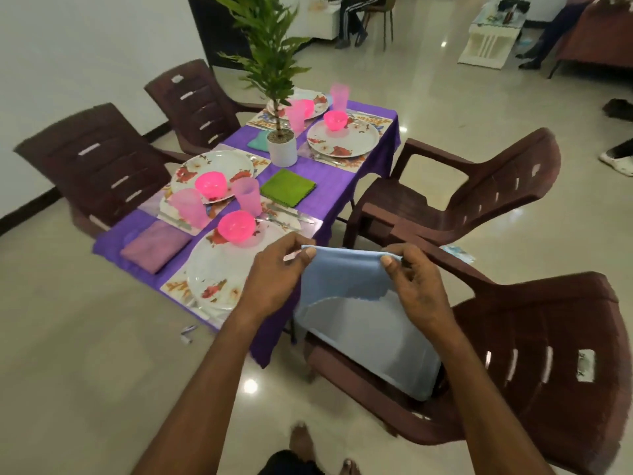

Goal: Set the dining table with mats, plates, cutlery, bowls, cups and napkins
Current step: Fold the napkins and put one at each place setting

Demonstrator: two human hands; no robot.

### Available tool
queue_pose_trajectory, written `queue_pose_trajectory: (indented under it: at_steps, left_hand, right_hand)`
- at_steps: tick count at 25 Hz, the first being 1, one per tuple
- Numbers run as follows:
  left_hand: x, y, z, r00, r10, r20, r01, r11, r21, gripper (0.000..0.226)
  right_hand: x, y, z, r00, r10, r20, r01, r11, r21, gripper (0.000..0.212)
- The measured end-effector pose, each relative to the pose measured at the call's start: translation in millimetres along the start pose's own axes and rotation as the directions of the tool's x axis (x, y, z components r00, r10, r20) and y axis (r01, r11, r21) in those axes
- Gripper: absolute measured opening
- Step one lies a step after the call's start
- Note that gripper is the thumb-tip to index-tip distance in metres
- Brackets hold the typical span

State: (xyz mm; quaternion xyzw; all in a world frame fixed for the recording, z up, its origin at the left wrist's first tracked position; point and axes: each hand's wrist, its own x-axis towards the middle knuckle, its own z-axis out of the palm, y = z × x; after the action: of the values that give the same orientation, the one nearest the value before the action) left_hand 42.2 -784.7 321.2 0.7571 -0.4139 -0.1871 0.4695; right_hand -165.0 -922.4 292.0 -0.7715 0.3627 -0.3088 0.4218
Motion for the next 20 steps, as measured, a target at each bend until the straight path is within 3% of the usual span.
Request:
queue_pose_trajectory:
  at_steps: [2,4,7,9,13,15,20]
  left_hand:
    - [-14,-3,-8,1.000,0.000,-0.003,0.000,0.999,0.033,0.021]
    - [-31,-9,-26,0.991,-0.039,-0.128,0.041,0.999,0.014,0.024]
    - [-46,-28,-62,0.930,-0.153,-0.334,0.136,0.988,-0.074,0.023]
    - [-54,-49,-91,0.889,-0.247,-0.386,0.201,0.967,-0.156,0.023]
    - [-67,-109,-160,0.783,-0.500,-0.370,0.282,0.816,-0.505,0.026]
    - [-71,-142,-203,0.748,-0.593,-0.298,0.309,0.709,-0.634,0.028]
    - [-86,-201,-325,0.776,-0.560,-0.290,0.205,0.659,-0.724,0.024]
  right_hand:
    - [3,-14,17,0.999,-0.013,0.049,0.010,0.998,0.064,0.017]
    - [1,-41,50,0.997,-0.045,0.068,0.034,0.987,0.158,0.020]
    - [-1,-71,110,0.990,0.016,0.137,-0.058,0.948,0.312,0.023]
    - [0,-86,150,0.976,0.069,0.206,-0.145,0.914,0.378,0.023]
    - [1,-119,242,0.906,0.219,0.363,-0.364,0.840,0.402,0.025]
    - [-3,-137,295,0.850,0.277,0.448,-0.489,0.732,0.474,0.027]
    - [-5,-193,404,0.827,0.132,0.547,-0.505,0.600,0.620,0.060]
